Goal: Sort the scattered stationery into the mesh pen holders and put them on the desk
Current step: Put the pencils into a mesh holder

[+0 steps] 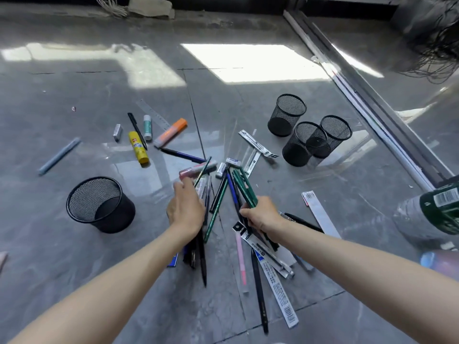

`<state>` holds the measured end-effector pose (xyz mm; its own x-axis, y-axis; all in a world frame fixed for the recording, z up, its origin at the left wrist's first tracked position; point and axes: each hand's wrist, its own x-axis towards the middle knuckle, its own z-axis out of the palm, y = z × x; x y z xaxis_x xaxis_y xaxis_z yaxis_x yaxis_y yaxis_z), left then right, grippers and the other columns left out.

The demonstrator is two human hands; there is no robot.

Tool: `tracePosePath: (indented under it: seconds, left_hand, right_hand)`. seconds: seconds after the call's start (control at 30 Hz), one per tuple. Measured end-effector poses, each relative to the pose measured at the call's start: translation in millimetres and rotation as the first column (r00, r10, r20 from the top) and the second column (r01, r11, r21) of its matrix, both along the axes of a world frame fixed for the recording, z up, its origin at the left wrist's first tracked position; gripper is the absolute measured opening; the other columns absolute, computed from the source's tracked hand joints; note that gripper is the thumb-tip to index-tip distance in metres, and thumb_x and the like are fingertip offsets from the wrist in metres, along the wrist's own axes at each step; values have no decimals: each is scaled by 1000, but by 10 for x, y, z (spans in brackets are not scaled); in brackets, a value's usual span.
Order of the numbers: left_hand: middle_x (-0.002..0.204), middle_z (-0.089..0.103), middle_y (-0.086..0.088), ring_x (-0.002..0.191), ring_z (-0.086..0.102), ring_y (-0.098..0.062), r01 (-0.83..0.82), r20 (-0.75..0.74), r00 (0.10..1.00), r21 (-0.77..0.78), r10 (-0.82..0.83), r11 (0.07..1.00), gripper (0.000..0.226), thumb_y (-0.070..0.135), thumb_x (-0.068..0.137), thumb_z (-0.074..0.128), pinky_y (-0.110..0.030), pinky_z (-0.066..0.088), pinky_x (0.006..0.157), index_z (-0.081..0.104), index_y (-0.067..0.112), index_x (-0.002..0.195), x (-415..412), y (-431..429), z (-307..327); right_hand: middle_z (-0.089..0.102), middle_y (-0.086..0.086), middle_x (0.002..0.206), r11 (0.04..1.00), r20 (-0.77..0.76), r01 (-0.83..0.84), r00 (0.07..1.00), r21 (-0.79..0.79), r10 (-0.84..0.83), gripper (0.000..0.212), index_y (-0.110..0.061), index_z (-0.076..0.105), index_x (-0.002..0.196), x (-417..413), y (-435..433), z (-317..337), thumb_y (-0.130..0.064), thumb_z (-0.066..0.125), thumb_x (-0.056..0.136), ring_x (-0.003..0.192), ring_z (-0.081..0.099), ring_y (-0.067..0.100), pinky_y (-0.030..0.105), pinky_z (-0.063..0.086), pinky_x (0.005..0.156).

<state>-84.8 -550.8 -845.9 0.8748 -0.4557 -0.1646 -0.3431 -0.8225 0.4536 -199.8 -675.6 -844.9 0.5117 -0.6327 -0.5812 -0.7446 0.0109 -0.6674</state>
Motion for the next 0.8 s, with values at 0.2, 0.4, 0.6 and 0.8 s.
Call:
tracePosePath:
  seconds: [0.2,0.4,0.6,0.8]
  left_hand:
    - [112,53,-15,100,56,-37,134,-123,985,115,-119,984,20,16,91,53,-38,41,71,53,6,108,-354,-201,-30]
    - [106,55,-16,94,61,-34,205,-69,979,284,-194,937,25,-5,91,42,-35,43,66,52,-3,113,-463,-223,-60]
    - [67,46,-4,58,41,-23,156,-287,943,-67,-169,985,12,16,89,49,-30,30,52,40,8,87,-333,-107,139]
    - [65,52,-1,51,54,-9,-74,-637,736,-412,-229,908,7,8,96,39,-18,39,47,41,11,102,-559,-66,278]
  right_hand:
    - [45,6,53,998,40,56,998,-21,-55,16,-12,51,71,-9,139,-70,-7,60,84,36,36,13,18,28,35]
    - [46,8,53,984,56,179,983,-12,-178,20,-14,49,66,-94,149,-92,-7,58,83,35,37,14,18,28,36]
    - [43,4,51,951,182,240,944,197,-276,29,-16,48,65,-142,246,-69,-23,66,87,26,30,4,15,23,31]
    - [40,0,40,813,206,292,873,504,-441,38,-11,52,70,-56,374,90,-43,71,79,27,26,6,14,20,32]
